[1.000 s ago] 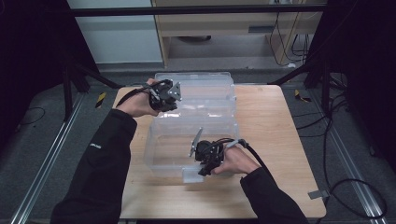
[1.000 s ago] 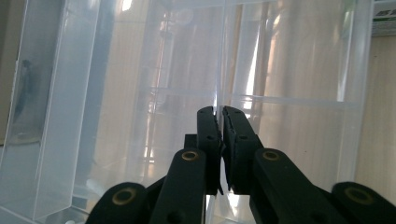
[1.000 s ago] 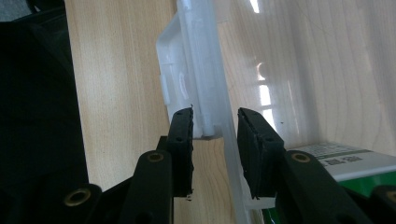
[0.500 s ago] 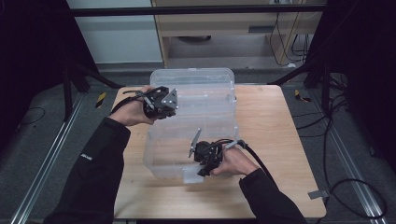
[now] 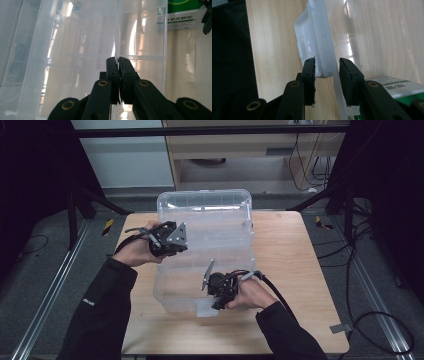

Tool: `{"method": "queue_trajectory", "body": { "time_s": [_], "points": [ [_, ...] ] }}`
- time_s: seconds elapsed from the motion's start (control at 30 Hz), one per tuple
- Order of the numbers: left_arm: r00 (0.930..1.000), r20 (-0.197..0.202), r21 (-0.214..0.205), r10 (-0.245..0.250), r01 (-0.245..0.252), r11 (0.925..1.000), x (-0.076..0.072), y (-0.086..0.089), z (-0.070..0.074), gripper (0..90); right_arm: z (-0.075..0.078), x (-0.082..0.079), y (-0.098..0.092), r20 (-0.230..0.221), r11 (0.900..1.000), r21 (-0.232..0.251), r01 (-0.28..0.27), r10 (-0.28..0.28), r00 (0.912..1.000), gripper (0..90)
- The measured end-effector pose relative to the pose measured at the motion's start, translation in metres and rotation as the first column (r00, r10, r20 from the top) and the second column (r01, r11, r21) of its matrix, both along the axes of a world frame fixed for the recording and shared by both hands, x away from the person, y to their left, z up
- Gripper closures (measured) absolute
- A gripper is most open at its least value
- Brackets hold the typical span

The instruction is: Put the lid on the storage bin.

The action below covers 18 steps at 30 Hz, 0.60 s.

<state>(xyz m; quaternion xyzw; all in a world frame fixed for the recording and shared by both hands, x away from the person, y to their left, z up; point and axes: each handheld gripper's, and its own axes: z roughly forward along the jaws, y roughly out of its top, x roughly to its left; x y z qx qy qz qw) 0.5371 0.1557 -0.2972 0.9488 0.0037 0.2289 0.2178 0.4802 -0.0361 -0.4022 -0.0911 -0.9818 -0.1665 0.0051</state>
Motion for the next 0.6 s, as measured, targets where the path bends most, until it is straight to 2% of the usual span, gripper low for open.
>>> {"method": "queue_trajectory", "body": {
  "time_s": [0.3,0.47,0.6],
  "points": [
    [1.0000,0.004,-0.006,-0.002,0.002,1.0000,-0.014,0.002,-0.003,87.2,0.000,-0.001,0.000,-0.001,1.0000,0.001,-0.002,0.002,1.0000,66.6],
    [1.0000,-0.005,-0.046,0.006,-0.006,0.9989,-0.021,0.006,-0.006,86.9,0.000,-0.002,-0.002,0.004,0.9999,0.009,-0.005,0.005,1.0000,66.5],
    [0.9999,-0.009,-0.044,0.010,-0.010,0.9990,-0.027,0.006,-0.007,86.8,-0.003,-0.001,-0.008,-0.010,0.9983,0.056,0.016,-0.015,0.9998,66.2]
  ]
}}
